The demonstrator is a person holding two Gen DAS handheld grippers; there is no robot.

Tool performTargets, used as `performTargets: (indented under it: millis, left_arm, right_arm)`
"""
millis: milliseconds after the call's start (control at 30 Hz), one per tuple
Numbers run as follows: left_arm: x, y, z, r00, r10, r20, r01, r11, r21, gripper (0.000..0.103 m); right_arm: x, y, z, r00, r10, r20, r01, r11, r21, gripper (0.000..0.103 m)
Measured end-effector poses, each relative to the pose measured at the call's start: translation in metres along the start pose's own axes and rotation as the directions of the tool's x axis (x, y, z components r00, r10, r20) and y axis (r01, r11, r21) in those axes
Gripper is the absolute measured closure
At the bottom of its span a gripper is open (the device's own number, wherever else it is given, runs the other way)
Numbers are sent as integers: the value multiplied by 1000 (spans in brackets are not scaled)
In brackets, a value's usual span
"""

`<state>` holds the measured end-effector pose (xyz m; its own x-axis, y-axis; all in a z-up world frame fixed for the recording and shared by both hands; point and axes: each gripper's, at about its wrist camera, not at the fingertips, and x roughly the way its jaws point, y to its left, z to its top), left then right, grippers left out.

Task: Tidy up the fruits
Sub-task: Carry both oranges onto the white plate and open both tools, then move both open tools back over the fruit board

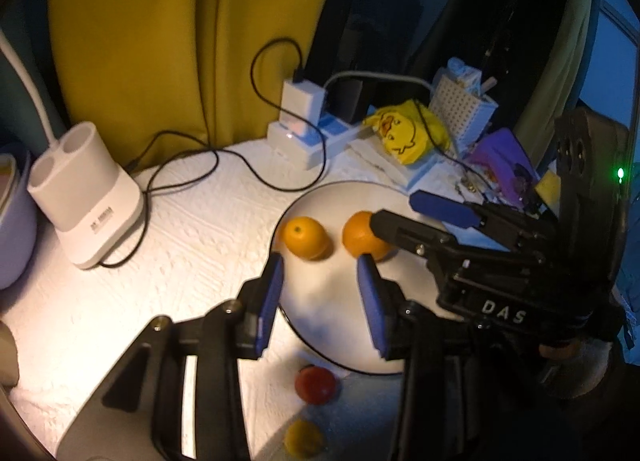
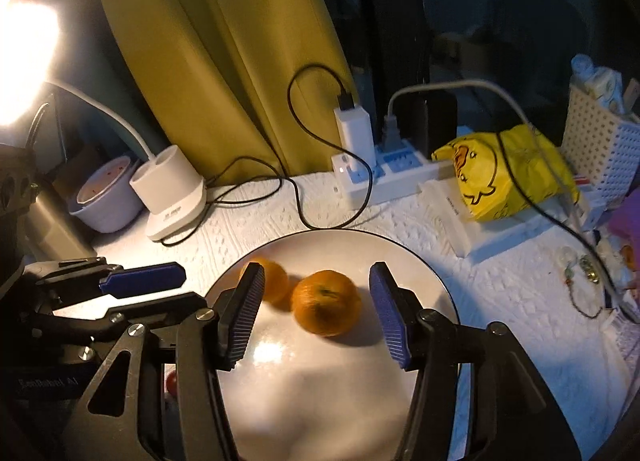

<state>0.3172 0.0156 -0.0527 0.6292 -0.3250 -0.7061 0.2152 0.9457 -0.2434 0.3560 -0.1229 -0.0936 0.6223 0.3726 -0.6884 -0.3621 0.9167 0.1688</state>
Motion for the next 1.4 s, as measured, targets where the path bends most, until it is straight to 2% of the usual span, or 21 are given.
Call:
performTargets:
  millis: [367, 833, 867, 1000, 1400]
  left_arm:
    - [-48, -14, -12, 998, 6, 65, -7, 1000, 3, 59]
    - [-98, -41, -49, 994, 18, 109, -21, 999, 28, 57]
    - [-100, -42, -52, 994, 17, 110, -20, 999, 27, 56]
    - [-108, -47, -64, 993, 13, 114, -15, 1000, 21, 38]
    - [-116, -51, -105, 996, 21, 89, -20, 1000, -7, 38]
  right_arm:
    - [-51, 22, -6, 998, 1, 59, 0, 999, -33, 45]
    - [-105, 41, -36, 997, 1, 76, 3, 999, -54, 45]
    - [-108, 42, -39, 997, 2, 75, 2, 998, -55, 45]
    - [-118, 48, -48, 998, 2, 70, 3, 998, -65, 45]
    - [-134, 54, -82, 999, -4, 37, 7, 997, -75, 45]
